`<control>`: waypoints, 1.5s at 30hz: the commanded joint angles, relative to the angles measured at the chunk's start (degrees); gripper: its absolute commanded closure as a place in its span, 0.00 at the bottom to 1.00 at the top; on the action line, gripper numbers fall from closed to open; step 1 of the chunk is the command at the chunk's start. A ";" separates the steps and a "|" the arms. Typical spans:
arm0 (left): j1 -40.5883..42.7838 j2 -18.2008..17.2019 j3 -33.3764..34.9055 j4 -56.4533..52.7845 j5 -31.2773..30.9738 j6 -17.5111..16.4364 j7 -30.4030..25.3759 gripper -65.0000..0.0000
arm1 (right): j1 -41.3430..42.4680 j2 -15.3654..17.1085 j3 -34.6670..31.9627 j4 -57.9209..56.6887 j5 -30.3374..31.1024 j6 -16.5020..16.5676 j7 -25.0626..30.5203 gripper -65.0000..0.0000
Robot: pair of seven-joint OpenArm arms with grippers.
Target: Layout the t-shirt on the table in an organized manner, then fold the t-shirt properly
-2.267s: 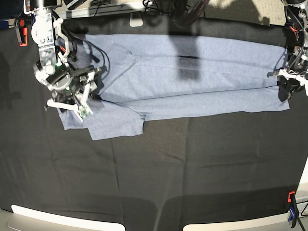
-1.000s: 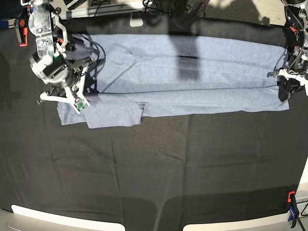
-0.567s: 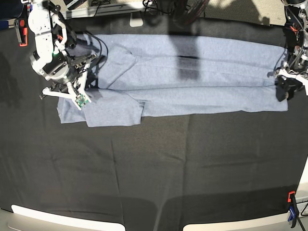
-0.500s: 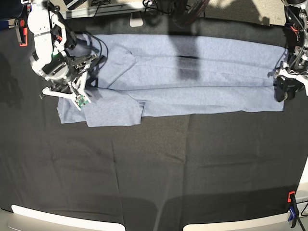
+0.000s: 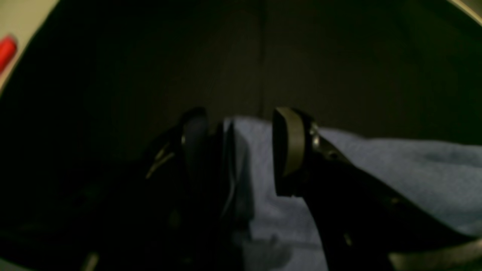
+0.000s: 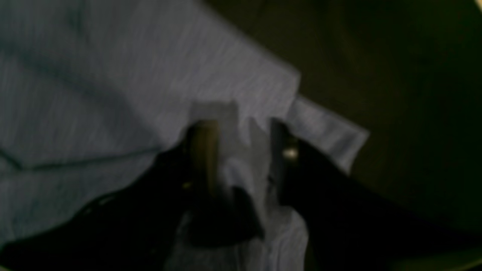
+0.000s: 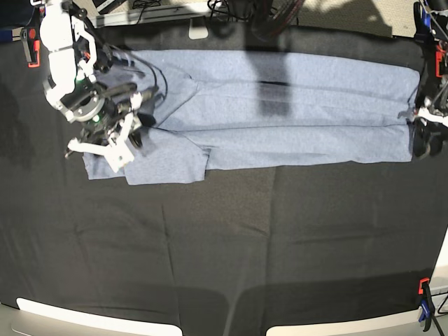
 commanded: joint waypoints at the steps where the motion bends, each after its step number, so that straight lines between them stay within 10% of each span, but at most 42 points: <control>1: -0.48 -1.01 -0.37 2.01 -0.96 -0.17 -1.40 0.60 | 1.88 0.44 0.37 0.85 0.74 -1.11 1.18 0.51; 19: -0.48 4.96 -0.37 7.54 -0.74 -0.17 -0.13 0.60 | 26.99 -7.76 0.37 -25.05 9.70 -6.64 -18.49 0.40; 45: -0.48 5.44 -0.37 7.54 -0.74 -0.17 -0.13 0.60 | 30.69 -8.07 4.17 -33.64 9.66 -7.54 -18.49 0.48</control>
